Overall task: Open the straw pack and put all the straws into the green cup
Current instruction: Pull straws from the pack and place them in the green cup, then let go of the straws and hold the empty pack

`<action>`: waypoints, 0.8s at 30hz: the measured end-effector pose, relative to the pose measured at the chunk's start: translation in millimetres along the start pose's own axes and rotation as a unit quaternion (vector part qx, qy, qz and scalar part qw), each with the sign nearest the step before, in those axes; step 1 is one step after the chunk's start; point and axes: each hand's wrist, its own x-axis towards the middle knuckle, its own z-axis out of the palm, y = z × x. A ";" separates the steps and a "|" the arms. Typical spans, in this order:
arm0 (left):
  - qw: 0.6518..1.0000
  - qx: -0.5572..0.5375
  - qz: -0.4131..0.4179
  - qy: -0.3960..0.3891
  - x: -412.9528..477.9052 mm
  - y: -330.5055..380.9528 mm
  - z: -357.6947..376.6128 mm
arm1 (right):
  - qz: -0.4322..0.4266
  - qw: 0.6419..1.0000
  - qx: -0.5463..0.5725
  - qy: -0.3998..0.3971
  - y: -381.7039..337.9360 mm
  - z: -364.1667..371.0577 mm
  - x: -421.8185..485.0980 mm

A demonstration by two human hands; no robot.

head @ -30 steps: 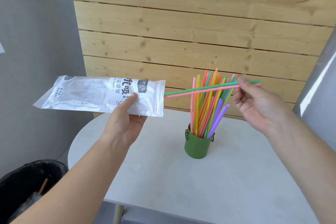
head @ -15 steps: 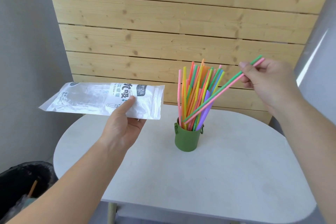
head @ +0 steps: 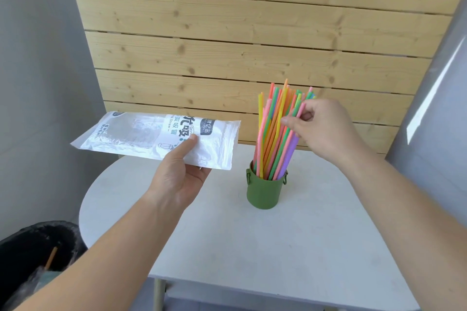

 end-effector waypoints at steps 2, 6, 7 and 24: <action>1.000 0.001 0.000 0.001 -1.3 1.6 -0.3 | 0.000 1.000 -0.006 0.005 2.1 6.4 2.4; 1.000 0.004 0.000 0.001 -2.9 4.3 -1.5 | 0.002 1.000 -0.010 0.018 3.6 9.1 5.0; 1.000 0.004 0.000 0.001 -3.1 4.8 -1.7 | 0.002 1.000 -0.011 0.024 4.1 9.2 5.0; 1.000 0.009 -0.002 -0.010 -6.3 7.7 0.0 | 0.039 0.951 0.186 0.243 -6.4 -26.0 4.1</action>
